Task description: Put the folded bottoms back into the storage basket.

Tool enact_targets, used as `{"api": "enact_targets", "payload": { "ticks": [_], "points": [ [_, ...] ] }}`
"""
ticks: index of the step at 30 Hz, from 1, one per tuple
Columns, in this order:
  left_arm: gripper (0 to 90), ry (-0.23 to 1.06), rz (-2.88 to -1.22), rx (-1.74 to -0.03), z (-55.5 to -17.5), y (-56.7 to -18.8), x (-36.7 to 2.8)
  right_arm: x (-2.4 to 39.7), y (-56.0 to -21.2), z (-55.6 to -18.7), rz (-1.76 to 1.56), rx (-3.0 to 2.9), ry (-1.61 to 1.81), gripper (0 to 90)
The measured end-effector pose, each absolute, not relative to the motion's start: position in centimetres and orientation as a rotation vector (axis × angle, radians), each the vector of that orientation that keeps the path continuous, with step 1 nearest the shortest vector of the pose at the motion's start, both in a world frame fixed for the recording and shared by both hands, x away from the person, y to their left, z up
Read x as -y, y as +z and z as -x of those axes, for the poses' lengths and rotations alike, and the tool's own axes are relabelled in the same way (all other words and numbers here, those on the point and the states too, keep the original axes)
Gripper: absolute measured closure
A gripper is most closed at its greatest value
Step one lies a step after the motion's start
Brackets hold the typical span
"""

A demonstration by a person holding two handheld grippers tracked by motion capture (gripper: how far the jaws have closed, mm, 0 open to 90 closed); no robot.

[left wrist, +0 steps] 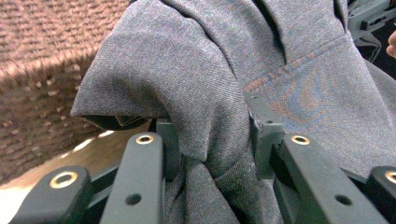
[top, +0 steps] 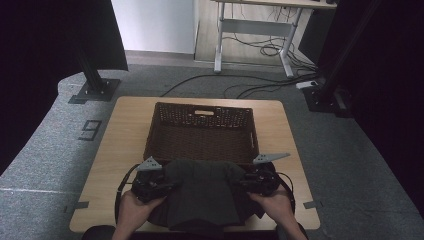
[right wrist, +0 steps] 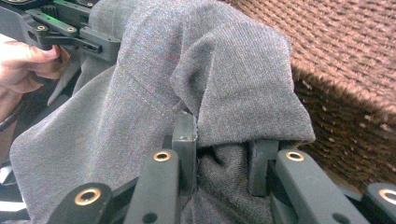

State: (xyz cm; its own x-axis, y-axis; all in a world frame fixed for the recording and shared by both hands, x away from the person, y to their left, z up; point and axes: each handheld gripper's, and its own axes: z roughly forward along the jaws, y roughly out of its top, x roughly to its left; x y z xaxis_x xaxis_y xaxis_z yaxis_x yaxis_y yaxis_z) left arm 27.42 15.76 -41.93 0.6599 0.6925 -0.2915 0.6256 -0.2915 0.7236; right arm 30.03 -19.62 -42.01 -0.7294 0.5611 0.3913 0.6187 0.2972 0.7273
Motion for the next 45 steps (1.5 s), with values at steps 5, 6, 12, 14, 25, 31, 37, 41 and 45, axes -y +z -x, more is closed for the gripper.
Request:
{"api": "enact_targets", "payload": {
  "ticks": [5,6,12,14,25,31,37,41,45],
  "points": [
    [64.1,0.101,-1.998,-1.007,-27.8,-40.8,-15.8,19.8,-40.9,-30.3,1.121,2.469,-1.453,70.5],
    [64.1,0.097,-1.995,-1.003,-27.9,-40.6,-15.8,19.8,-40.8,-30.4,1.12,2.467,-1.458,70.5],
    [64.1,0.086,-1.982,-0.987,-28.6,-39.3,-16.0,20.0,-39.7,-30.8,1.114,2.455,-1.485,70.5],
    [64.1,0.081,-1.979,-0.985,-28.8,-39.0,-16.1,20.1,-39.3,-31.0,1.114,2.453,-1.49,70.5],
    [64.1,0.072,-1.95,-0.962,-30.4,-36.5,-16.2,20.4,-37.1,-32.2,1.11,2.436,-1.54,70.5],
    [64.1,0.076,-1.946,-0.957,-31.6,-35.2,-16.2,20.5,-35.9,-33.2,1.119,2.428,-1.561,70.4],
    [64.1,0.071,-1.94,-0.953,-33.0,-34.1,-16.4,20.4,-34.9,-34.2,1.128,2.425,-1.578,70.4],
    [64.1,0.069,-1.937,-0.956,-34.0,-33.5,-16.4,20.3,-34.3,-35.0,1.148,2.431,-1.579,70.5],
    [64.1,0.07,-1.937,-0.961,-34.9,-33.0,-16.5,19.9,-33.7,-35.9,1.162,2.453,-1.575,70.5]
  ]
}}
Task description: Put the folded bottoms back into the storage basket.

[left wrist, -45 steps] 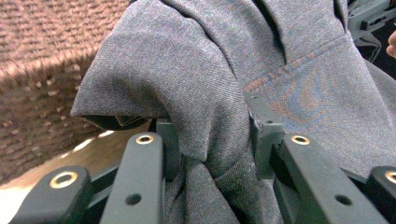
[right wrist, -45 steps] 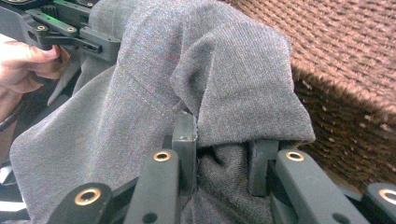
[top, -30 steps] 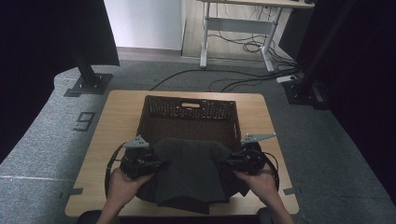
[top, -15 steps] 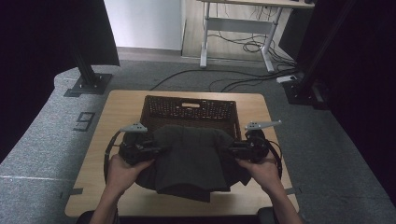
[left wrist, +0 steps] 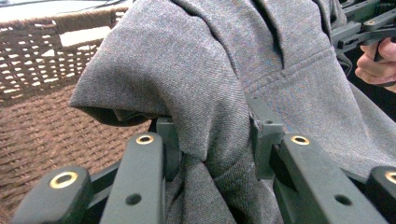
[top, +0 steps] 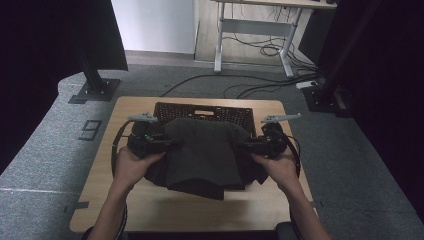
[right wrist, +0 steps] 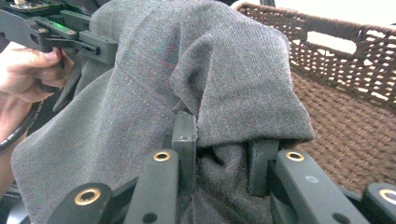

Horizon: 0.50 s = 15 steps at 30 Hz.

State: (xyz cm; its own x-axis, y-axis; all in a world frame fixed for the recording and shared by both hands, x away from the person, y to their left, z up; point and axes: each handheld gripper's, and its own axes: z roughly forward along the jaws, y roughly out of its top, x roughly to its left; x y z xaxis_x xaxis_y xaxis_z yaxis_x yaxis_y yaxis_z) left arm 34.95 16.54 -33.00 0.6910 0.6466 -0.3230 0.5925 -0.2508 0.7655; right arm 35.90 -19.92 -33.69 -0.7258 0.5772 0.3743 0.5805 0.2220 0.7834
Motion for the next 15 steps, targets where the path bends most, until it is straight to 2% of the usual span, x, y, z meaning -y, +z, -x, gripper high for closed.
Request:
{"api": "enact_targets", "payload": {
  "ticks": [15],
  "points": [
    [64.2,0.071,-1.908,-0.958,-37.9,-31.5,-17.2,19.2,-32.2,-39.1,1.171,2.466,-1.598,70.5]
  ]
}}
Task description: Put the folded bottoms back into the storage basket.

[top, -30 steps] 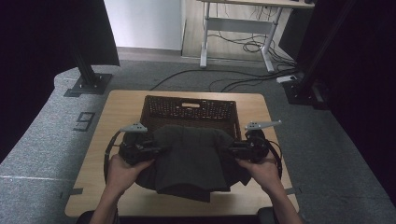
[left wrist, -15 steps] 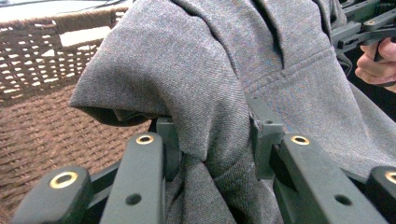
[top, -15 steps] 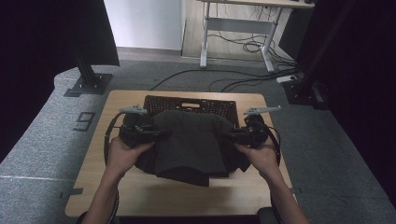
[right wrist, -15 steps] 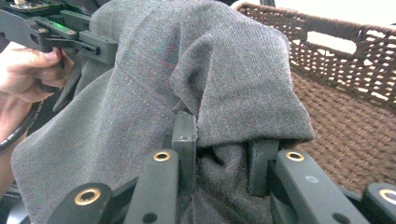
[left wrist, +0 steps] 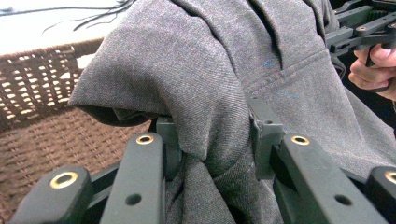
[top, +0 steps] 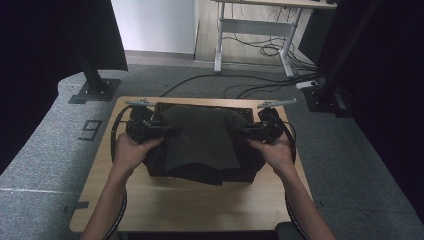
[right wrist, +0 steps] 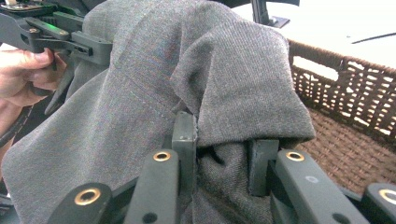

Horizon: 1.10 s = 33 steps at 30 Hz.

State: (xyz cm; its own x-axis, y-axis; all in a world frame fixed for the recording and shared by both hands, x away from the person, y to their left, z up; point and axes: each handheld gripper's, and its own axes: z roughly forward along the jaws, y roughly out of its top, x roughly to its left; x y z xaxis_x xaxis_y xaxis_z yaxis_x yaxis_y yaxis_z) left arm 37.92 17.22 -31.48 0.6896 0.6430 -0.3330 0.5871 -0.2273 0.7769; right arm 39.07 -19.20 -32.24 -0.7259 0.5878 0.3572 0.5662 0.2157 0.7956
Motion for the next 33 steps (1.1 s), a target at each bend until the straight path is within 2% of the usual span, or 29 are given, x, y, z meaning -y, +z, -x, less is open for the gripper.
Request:
{"api": "enact_targets", "payload": {
  "ticks": [11,33],
  "points": [
    [64.2,0.096,-1.904,-0.951,-40.4,-30.9,-17.3,18.9,-31.7,-41.4,-1.156,-2.397,1.563,70.5],
    [64.4,0.062,-1.876,-0.992,-45.9,-34.3,-17.5,17.6,-33.8,-46.4,-1.214,-2.366,1.454,70.6]
  ]
}}
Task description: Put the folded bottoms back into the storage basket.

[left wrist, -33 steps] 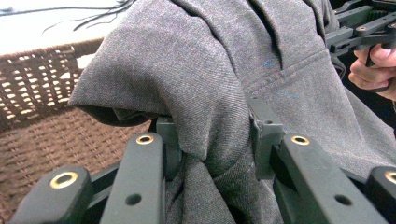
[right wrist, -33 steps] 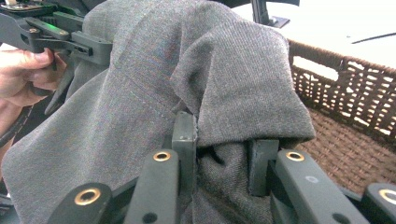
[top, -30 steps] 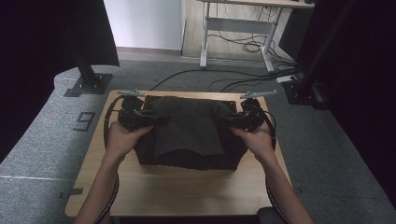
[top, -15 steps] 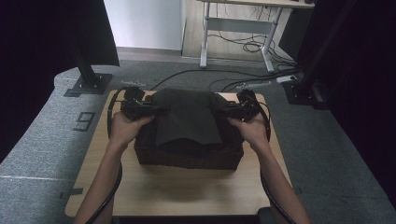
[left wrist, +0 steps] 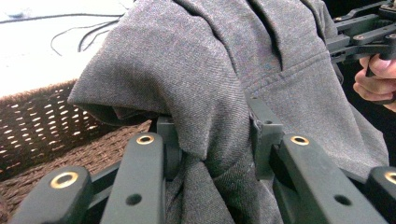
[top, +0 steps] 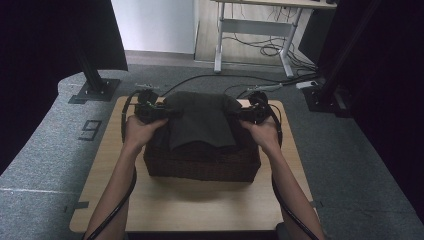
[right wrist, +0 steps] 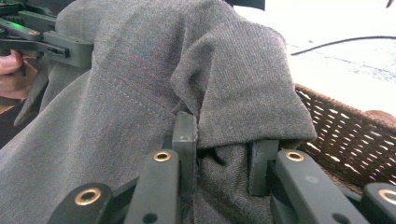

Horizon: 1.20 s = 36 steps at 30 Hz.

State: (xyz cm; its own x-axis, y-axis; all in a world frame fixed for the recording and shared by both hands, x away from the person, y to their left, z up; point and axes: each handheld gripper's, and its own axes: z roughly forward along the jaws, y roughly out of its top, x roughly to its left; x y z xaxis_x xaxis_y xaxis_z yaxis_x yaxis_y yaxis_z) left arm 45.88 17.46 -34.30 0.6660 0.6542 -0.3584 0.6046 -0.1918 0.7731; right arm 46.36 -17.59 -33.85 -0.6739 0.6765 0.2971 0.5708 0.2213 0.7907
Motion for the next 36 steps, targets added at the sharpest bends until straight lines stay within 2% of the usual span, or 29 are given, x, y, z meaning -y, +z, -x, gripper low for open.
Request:
{"api": "enact_targets", "payload": {
  "ticks": [12,26,36],
  "points": [
    [64.4,0.016,-1.885,-1.057,-47.4,-37.8,-17.8,16.7,-37.1,-48.3,-1.294,-2.394,1.401,70.7],
    [64.3,0.046,-1.966,-1.14,-47.2,-38.6,-18.8,14.2,-40.5,-48.6,-1.341,-2.454,1.374,71.0],
    [64.3,-0.018,-1.996,-1.147,-48.3,-40.7,-16.0,16.6,-42.1,-48.6,-1.418,-2.45,1.337,71.0]
  ]
}}
